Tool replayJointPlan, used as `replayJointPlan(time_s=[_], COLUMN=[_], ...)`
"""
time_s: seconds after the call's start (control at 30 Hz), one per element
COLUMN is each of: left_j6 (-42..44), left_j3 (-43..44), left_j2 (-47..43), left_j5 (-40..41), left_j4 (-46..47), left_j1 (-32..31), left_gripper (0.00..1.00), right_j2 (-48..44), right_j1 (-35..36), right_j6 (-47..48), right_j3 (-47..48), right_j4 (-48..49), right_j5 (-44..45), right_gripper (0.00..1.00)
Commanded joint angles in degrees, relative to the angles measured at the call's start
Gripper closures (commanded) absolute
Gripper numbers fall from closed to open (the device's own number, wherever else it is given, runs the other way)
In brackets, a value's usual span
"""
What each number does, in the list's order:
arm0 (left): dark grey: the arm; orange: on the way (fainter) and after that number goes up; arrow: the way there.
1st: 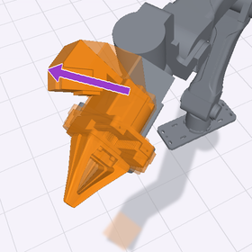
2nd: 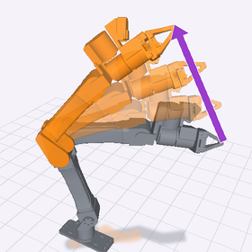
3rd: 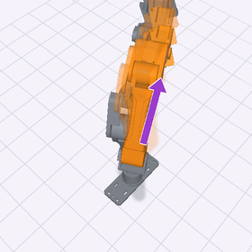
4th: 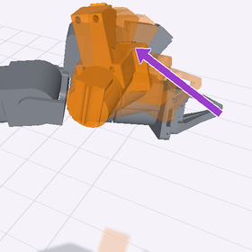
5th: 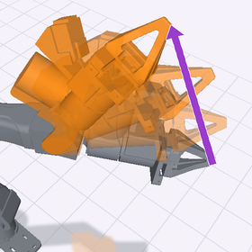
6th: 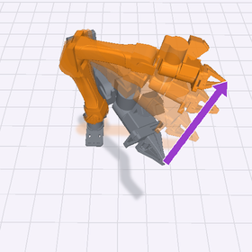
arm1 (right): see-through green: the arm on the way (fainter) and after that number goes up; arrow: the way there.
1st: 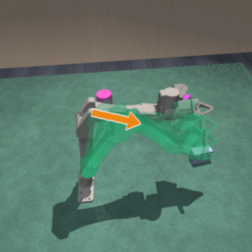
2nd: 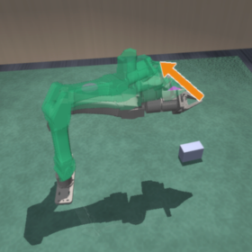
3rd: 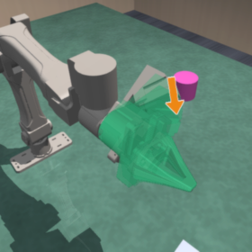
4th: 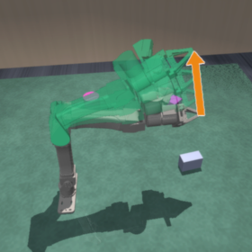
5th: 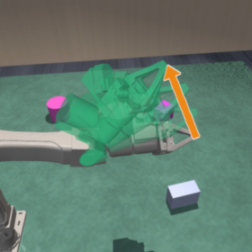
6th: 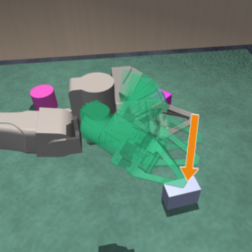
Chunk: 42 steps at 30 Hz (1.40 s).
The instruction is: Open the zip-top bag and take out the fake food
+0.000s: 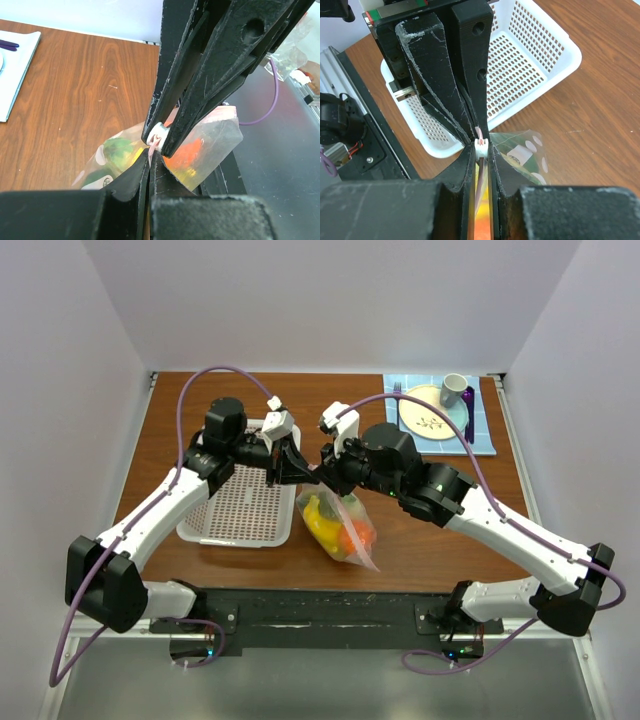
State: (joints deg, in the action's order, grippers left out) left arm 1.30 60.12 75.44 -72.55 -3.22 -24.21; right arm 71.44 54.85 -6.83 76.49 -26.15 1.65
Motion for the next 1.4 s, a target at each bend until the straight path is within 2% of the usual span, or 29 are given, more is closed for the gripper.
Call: replayJointPlan(time_s=[0.0,0.23,0.47,0.6,0.77,1.07,1.23,1.37], left_j6=[1.42,-0.86,-2.43,-3.32,-3.06,-2.71,-7.8,-7.98], left_j3=[3.51,7.29,8.79,10.01,11.95,11.6,14.4,22.13], left_j2=[-1.17,0.41,1.02,1.38,2.17,2.08,6.46,11.91], left_j5=[0.22,0.39,0.84,1.1,2.5,6.1,8.65,9.62], left_j4=[-0.82,1.82,2.34,4.89,5.51,6.12,12.09,10.7], left_j1=[-0.4,-0.4,0.39,1.53,3.37,6.89,6.46,3.47], left_gripper=[1.0,1.0,1.0,1.0,1.0,1.0,1.0,1.0], right_j2=[-4.2,-10.0,-14.48,-17.56,-23.0,-25.03,-28.1,-27.15], right_j1=[-0.36,-0.27,-0.27,-0.27,-0.27,-0.27,-0.27,-0.27], right_j6=[-0.46,-1.52,-3.19,-4.5,-10.65,-13.65,-14.97,-13.82], right_j3=[0.77,-5.99,-8.28,-9.25,-10.22,-8.02,-4.16,1.11], right_j4=[0.14,-3.37,-9.17,-16.71,-23.58,-35.89,-39.94,-40.73], right_j5=[0.54,4.06,5.73,11.17,17.76,18.74,31.9,40.7], right_gripper=[1.0,1.0,1.0,1.0,1.0,1.0,1.0,1.0])
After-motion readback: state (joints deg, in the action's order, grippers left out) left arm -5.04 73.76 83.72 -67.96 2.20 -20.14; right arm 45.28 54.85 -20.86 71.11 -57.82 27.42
